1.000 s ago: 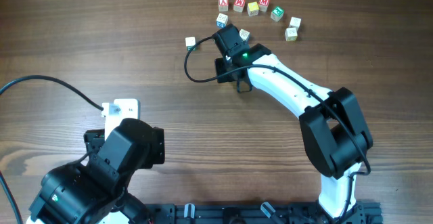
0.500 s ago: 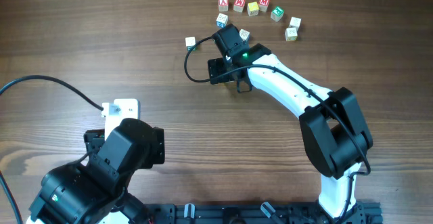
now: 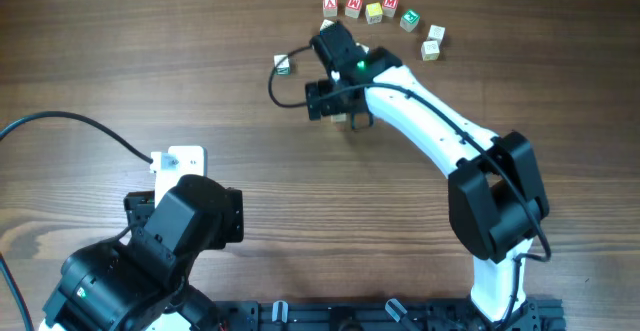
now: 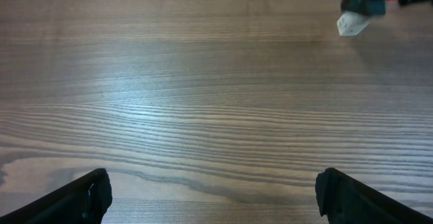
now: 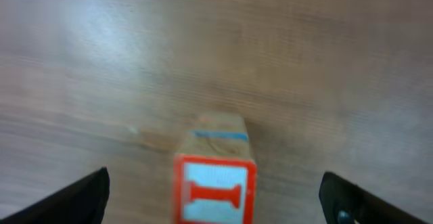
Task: Form a tower
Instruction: 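Open the right gripper and lift away from the stack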
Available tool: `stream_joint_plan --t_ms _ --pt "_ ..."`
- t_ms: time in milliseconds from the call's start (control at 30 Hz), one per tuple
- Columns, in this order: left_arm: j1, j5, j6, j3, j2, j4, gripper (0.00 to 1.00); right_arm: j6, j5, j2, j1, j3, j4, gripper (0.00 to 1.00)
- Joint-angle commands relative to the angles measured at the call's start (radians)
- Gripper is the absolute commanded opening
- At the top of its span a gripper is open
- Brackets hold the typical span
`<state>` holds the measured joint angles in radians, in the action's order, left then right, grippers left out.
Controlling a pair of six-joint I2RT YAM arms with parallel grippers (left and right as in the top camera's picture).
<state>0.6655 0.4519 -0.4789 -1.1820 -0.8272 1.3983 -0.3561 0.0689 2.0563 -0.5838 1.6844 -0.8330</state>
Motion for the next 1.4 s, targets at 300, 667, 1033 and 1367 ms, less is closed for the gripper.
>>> stream_joint_plan --t_ms 300,667,1033,1367 --pt "-0.002 0.002 0.008 -0.002 0.002 -0.002 1.00 0.612 0.033 -0.028 0.003 0.148 -0.152 1.00" --pt "-0.002 0.002 0.008 -0.002 0.002 -0.002 1.00 1.183 -0.472 -0.029 0.190 0.220 -0.182 0.99" --pt "-0.002 0.002 0.008 -0.002 0.002 -0.002 1.00 1.426 -0.455 -0.029 0.189 0.617 -0.211 1.00" --pt "-0.002 0.002 0.008 -0.002 0.002 -0.002 1.00 1.249 -0.257 -0.067 0.150 0.656 -0.128 1.00"
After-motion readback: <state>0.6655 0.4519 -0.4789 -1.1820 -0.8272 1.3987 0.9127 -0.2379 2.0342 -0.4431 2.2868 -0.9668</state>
